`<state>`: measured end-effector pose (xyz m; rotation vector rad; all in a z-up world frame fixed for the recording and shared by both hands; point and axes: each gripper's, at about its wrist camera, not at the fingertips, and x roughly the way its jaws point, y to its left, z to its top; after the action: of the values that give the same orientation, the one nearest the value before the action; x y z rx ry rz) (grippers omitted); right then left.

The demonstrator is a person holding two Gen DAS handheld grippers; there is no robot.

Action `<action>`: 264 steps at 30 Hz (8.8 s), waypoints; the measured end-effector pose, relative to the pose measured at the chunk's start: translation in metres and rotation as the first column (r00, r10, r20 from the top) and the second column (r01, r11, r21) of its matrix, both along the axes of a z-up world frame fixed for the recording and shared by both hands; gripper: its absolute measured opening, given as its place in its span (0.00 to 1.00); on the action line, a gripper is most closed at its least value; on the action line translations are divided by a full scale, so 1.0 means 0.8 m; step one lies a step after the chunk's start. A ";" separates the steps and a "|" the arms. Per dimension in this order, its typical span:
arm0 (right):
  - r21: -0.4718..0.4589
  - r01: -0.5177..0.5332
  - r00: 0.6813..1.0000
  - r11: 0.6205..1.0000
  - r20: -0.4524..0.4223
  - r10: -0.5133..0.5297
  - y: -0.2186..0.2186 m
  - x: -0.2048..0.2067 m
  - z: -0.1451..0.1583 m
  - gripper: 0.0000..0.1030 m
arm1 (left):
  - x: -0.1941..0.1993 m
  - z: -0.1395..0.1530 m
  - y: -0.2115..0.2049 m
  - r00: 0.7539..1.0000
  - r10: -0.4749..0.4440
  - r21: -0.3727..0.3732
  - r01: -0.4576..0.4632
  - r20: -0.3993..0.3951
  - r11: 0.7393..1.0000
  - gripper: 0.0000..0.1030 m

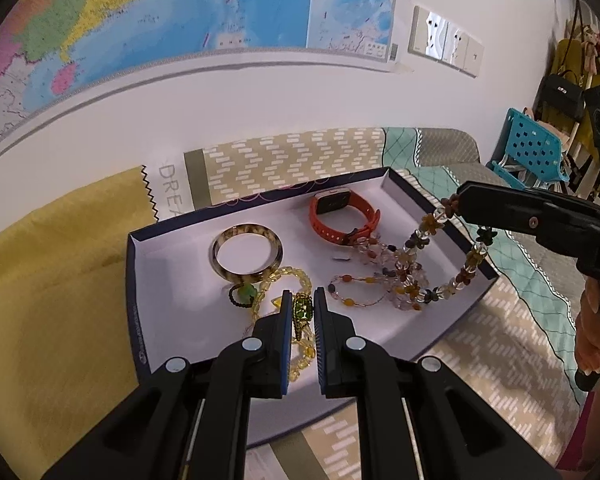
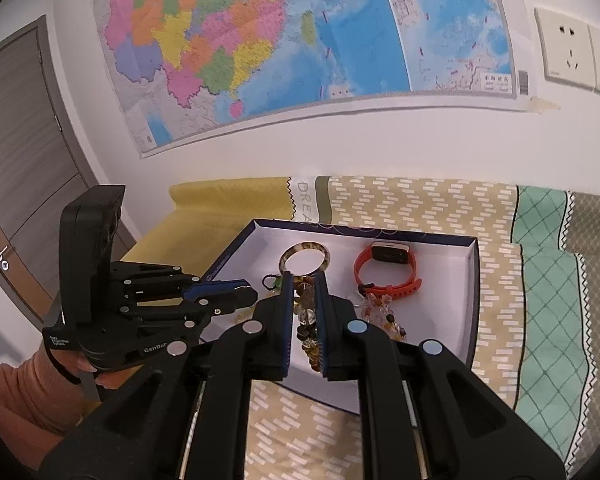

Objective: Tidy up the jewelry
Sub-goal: 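Carry the pendant with the left tool into the box while the right tool carries the flower bracelet there, then open the left tool to release the pendant while the right tool releases the flower bracelet in the box, then grasp the maroon beaded bracelet on the bed with the right tool and lift it, then grasp the small green ring with the left tool while the right tool carries the maroon bracelet toward the box, then carry the green ring into the box with the left tool while the right tool lowers the maroon bracelet there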

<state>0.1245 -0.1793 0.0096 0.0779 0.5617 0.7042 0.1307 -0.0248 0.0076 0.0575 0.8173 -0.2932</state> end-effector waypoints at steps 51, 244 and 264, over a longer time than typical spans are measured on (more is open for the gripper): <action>-0.020 -0.031 0.998 0.999 -0.055 0.030 -0.004 -0.016 -0.034 0.24 | -0.041 0.023 0.041 0.997 0.037 -0.029 -0.035 0.073 0.999 0.36; -0.020 0.055 0.997 0.998 -0.045 -0.056 -0.008 0.025 -0.029 0.04 | -0.009 -0.027 -0.005 0.999 0.009 0.003 -0.009 -0.044 1.000 0.13; -0.066 0.122 0.987 0.990 -0.093 -0.128 -0.012 0.061 -0.051 0.04 | 0.015 -0.046 -0.007 0.997 0.027 0.043 -0.024 -0.078 0.999 0.14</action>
<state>0.1732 -0.1886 -0.0315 0.0912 0.6644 0.5628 0.1428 -0.0305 -0.0294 0.0748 0.9012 -0.2555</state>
